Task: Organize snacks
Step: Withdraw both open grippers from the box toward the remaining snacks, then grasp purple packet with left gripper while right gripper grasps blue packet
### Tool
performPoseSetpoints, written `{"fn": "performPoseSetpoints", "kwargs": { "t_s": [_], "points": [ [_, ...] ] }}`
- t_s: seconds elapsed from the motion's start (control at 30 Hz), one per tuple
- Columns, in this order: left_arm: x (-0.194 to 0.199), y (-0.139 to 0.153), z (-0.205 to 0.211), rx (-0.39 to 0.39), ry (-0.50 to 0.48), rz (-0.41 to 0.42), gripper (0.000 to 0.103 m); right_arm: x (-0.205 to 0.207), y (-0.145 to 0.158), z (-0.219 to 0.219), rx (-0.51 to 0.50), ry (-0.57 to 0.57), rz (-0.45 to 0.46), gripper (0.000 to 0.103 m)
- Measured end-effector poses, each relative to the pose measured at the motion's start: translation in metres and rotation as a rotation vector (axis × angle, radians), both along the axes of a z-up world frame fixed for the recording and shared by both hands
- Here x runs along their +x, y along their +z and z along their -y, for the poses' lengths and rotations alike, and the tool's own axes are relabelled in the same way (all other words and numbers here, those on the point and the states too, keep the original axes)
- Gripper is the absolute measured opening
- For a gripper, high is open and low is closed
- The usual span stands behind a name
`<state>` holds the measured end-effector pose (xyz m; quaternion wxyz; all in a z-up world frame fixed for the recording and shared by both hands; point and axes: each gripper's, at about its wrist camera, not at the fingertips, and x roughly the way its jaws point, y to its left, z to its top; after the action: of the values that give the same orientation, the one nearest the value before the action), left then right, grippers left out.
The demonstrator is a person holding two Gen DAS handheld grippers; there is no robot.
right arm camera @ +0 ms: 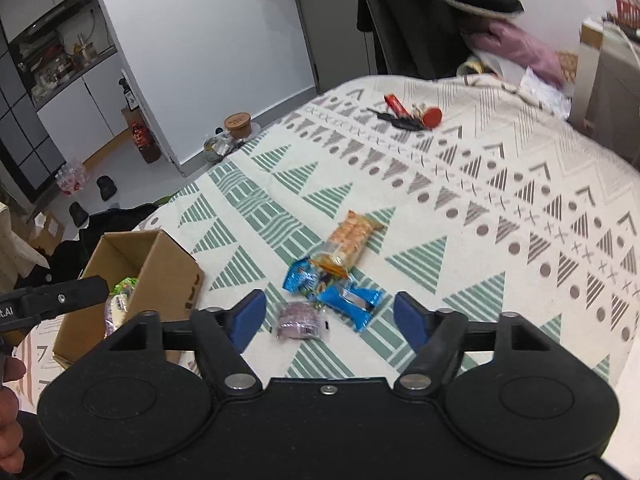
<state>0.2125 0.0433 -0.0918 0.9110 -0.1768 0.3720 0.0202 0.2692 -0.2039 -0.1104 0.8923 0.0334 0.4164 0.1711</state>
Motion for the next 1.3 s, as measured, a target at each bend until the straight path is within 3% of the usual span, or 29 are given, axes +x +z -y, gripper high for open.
{"fn": "performPoseSetpoints", "kwargs": {
  "t_s": [0.27, 0.87, 1.3],
  "points": [
    [0.025, -0.018, 0.035, 0.014, -0.027, -0.032, 0.083, 0.012, -0.024, 0.020, 0.030, 0.008, -0.014, 0.057],
    [0.081, -0.080, 0.085, 0.011, -0.074, -0.144, 0.075, 0.049, -0.062, 0.044, 0.126, -0.009, -0.085, 0.051],
    [0.110, -0.131, 0.096, -0.019, -0.088, -0.249, 0.060, 0.072, -0.086, 0.045, 0.178, 0.006, -0.113, 0.049]
  ]
}}
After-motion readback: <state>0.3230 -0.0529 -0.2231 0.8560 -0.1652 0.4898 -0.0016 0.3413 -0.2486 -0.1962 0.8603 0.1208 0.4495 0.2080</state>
